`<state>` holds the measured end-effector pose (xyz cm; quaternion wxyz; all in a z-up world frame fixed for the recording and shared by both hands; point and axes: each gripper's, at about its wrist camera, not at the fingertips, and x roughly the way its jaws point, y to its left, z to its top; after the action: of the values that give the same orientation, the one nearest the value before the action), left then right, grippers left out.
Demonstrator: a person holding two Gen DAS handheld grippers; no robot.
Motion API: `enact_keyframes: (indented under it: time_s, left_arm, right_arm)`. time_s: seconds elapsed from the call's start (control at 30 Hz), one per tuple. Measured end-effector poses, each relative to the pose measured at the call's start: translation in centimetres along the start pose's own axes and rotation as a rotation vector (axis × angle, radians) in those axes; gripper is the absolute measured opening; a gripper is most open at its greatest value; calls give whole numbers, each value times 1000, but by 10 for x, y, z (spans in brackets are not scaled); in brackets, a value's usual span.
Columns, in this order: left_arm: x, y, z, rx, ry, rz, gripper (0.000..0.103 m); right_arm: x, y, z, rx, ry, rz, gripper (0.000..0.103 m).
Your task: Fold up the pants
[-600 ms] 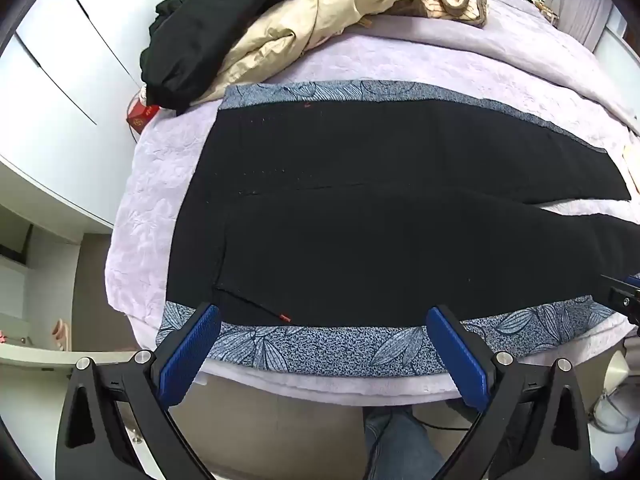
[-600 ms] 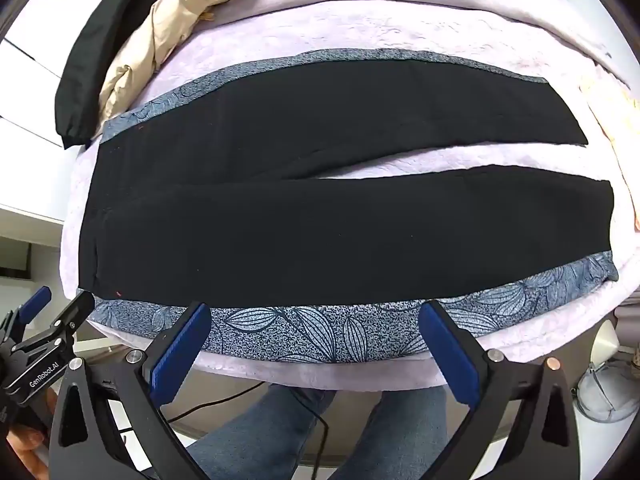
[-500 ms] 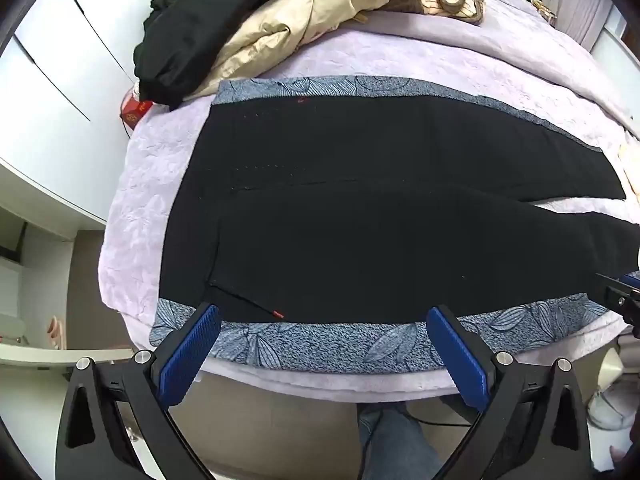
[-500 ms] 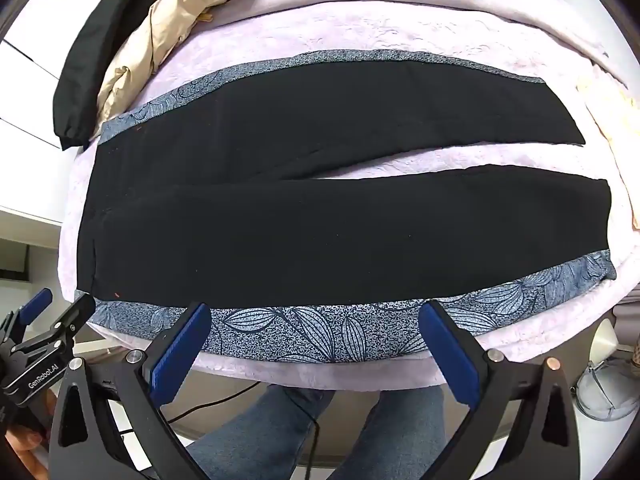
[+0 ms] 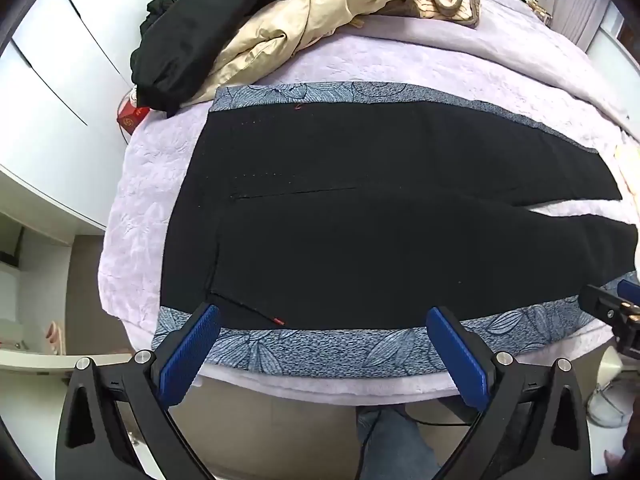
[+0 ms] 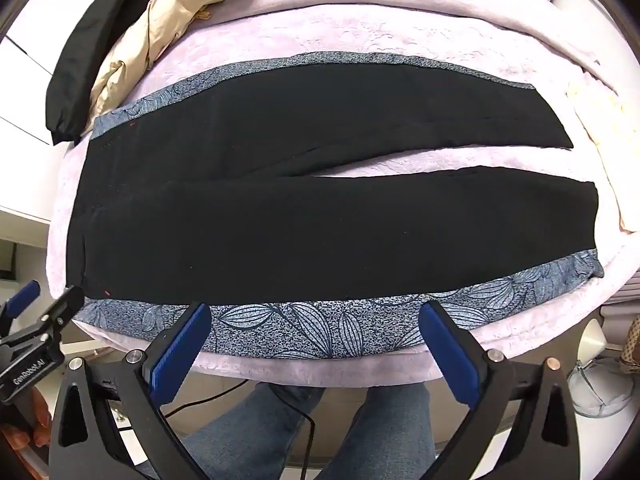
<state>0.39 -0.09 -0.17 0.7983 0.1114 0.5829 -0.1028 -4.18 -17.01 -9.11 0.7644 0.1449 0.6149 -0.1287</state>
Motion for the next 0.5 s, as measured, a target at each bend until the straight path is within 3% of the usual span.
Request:
enact_keyframes:
  time_s: [0.5]
  left_arm:
    - [-2, 1, 4, -1, 6, -13, 103]
  right_arm:
    - [-8, 9, 3, -34, -29, -25, 103]
